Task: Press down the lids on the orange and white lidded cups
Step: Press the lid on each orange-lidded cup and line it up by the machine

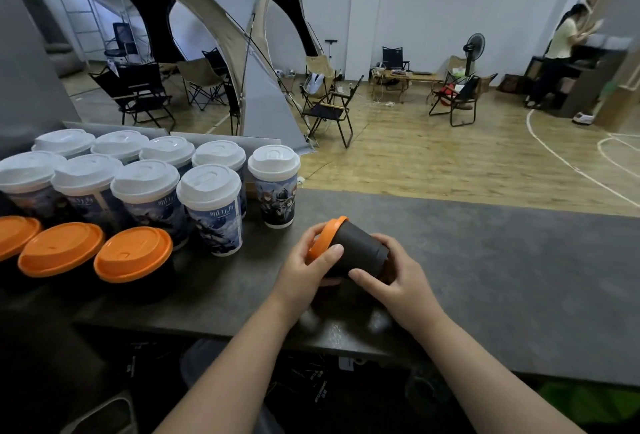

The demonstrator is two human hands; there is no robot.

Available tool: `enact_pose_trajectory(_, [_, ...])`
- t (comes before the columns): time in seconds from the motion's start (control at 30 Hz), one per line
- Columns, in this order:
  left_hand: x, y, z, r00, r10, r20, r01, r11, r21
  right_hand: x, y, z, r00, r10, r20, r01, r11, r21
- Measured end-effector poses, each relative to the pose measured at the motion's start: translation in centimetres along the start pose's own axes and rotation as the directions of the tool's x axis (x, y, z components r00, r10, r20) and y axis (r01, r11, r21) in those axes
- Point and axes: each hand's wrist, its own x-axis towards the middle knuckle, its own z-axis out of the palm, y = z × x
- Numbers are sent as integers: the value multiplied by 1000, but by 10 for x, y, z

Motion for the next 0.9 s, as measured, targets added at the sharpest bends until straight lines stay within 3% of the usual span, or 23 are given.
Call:
enact_pose_trajectory(0.13, [3,1,1,1000,-12,-24,11,999,-47,-3,3,1,996,-76,36,77,997,-28])
enact_pose_trajectory(0.5, [4,1,-3,1000,-7,-27,5,996,-93,-2,4,2,996,-72,60,71,997,26])
enact_pose_trajectory(0.9, [2,3,-4,1000,15,-9,-15,997,-78,-2,2,0,997,-67,29,69,996,-56])
